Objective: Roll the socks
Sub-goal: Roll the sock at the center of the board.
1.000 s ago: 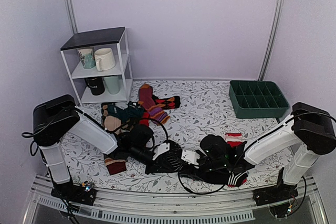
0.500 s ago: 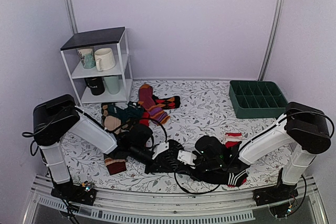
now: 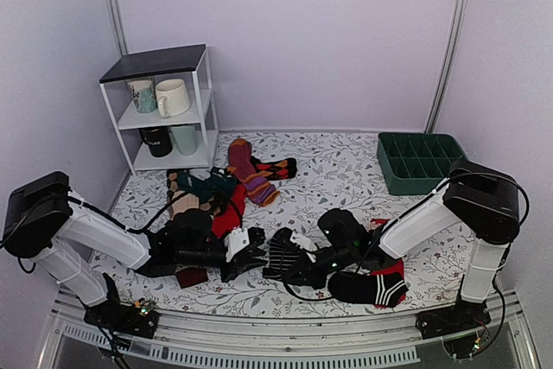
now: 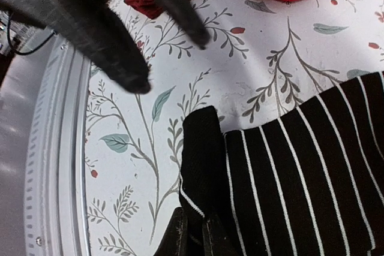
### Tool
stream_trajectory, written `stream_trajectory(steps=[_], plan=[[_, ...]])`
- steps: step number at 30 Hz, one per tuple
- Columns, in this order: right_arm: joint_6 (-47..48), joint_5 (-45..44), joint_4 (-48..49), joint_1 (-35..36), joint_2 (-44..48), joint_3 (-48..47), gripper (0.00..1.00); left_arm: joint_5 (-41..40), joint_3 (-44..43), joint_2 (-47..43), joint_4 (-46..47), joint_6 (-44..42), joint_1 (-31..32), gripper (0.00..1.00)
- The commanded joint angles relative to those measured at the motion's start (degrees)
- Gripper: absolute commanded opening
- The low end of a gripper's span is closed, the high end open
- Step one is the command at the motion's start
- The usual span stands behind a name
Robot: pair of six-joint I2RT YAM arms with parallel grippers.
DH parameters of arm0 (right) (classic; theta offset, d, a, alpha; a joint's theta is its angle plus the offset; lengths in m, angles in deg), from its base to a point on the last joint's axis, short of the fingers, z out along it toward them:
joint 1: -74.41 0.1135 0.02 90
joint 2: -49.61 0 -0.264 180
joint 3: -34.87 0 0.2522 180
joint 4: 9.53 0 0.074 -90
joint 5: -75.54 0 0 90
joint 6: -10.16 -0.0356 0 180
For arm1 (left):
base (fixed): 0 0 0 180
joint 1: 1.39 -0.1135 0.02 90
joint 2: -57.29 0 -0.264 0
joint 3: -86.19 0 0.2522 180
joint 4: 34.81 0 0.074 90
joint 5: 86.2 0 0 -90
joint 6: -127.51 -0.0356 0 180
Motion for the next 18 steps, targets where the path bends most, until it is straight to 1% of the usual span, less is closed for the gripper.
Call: stream_trajectory(steps=[1, 9, 18], plan=[[-7.49, 6.33, -11.42, -3.55, -8.08, 0.41, 0.06, -2.09, 1.25, 0.23, 5.17, -5.81, 2.01, 0.22], [-14.09, 11.53, -19.46, -7.17, -12.76, -2.85, 0.06, -6.02, -0.56, 4.27, 2.72, -6.02, 6.95, 0.22], [-14.69, 13.43, -26.02, -8.56, -14.76, -5.36, 0.07, -13.72, -2.13, 7.05, 1.12, -7.93, 9.16, 0.23]])
